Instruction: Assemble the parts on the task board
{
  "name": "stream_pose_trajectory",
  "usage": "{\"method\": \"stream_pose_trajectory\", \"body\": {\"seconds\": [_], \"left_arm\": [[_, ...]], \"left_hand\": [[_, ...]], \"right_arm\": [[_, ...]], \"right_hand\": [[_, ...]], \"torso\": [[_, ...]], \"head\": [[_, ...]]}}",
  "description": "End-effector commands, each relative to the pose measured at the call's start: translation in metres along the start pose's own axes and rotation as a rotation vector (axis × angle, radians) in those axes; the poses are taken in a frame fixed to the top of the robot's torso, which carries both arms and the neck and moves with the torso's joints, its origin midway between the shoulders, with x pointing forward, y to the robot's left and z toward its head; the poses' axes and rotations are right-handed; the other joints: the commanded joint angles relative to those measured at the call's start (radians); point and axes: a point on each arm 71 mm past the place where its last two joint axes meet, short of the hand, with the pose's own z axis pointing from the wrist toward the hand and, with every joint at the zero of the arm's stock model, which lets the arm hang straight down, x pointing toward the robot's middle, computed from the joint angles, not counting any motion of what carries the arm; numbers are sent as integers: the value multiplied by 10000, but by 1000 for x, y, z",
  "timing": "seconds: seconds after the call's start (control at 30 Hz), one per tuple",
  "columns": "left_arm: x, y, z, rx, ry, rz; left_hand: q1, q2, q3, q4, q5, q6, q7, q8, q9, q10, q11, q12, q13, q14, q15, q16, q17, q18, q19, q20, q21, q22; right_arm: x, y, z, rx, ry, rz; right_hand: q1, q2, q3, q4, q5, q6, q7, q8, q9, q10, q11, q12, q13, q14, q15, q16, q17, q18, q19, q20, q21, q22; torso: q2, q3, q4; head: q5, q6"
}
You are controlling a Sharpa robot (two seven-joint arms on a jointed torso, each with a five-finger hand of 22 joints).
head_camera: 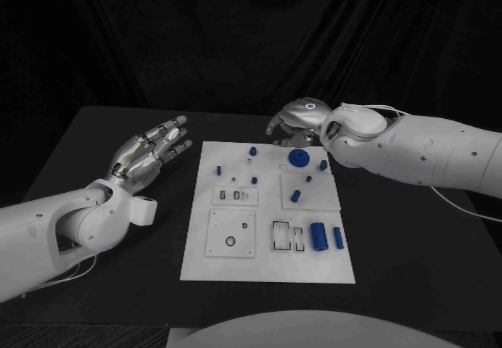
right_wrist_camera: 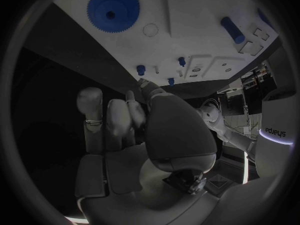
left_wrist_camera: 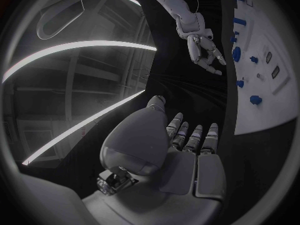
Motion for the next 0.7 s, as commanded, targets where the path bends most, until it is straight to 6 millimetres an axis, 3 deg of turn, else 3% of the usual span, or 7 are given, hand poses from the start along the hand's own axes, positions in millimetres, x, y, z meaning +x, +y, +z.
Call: {"method": "stream_pose_trajectory", "body": {"seconds": [0.03, 0.1, 0.27, 0.43, 0.5, 0.7], "left_arm": [[2, -12, 0, 1828, 134, -111], [2, -12, 0, 1824, 144, -118], [3, -11, 1, 1814, 189, -151], [4, -11, 1, 1809, 218, -176], [4, -11, 1, 1805, 222, -179], [3, -11, 1, 1795, 200, -167]], "left_hand": [[111, 19, 58, -12, 44, -54, -12, -53, -14, -64, 28, 37, 2, 26, 67, 80, 21, 146, 26, 68, 60, 17], [111, 19, 58, -12, 44, -54, -12, -53, -14, -64, 28, 37, 2, 26, 67, 80, 21, 146, 26, 68, 60, 17], [114, 22, 64, -13, 46, -64, -10, -55, -14, -64, 34, 38, 3, 37, 79, 99, 24, 143, 27, 70, 61, 17], [118, 25, 69, -14, 46, -76, -7, -57, -15, -64, 38, 40, 4, 48, 90, 119, 28, 140, 28, 72, 62, 17], [118, 25, 69, -14, 46, -76, -7, -57, -15, -64, 38, 40, 4, 48, 90, 119, 28, 140, 28, 72, 62, 17], [118, 25, 69, -14, 46, -76, -7, -57, -15, -64, 38, 40, 4, 48, 90, 119, 28, 140, 28, 72, 62, 17]], "right_arm": [[3, -9, -9, 950, 296, 482], [5, -13, -15, 1189, 522, 536], [14, -24, -30, 1791, 1059, 626], [22, -33, -40, 2196, 1416, 667], [25, -34, -43, 2278, 1487, 684], [34, -38, -49, 2455, 1693, 742]], "right_hand": [[-285, 33, -177, 197, -127, 33, 17, 34, 112, 1279, -7, 556, 2852, 1003, -14, 884, 2656, -185, 418, -13, 760, 770], [-640, 66, -451, 425, -225, -6, 16, 35, 258, 1279, -19, 556, 2852, 1137, -29, 1104, 3096, -353, 884, -42, 1543, 1559], [-856, 58, -689, 588, -299, -155, 24, -42, 372, 1279, -19, 556, 2852, 1137, -71, 1104, 3096, -462, 1170, -76, 1990, 2023], [-861, 48, -758, 614, -334, -417, 49, -213, 323, 1279, 0, 556, 2852, 1137, -74, 1104, 3096, -489, 1245, -83, 2097, 2139], [-852, 59, -803, 630, -342, -700, -13, -418, 199, 1279, -54, 556, 2852, 1137, -116, 1104, 3096, -521, 1338, -109, 2207, 2257], [-859, 57, -857, 650, -442, -673, -34, -451, 145, 1279, -86, 556, 2852, 1076, -160, 988, 2861, -574, 1476, -152, 2372, 2422]], "torso": [[1, -4, 2], [-3, -6, 0], [13, -2, 11], [11, 1, 18], [7, -3, 18], [8, -8, 14]], "head": [[6, -20], [1, -35], [-21, -34], [-50, -33], [-54, -36], [-40, -51]]}}
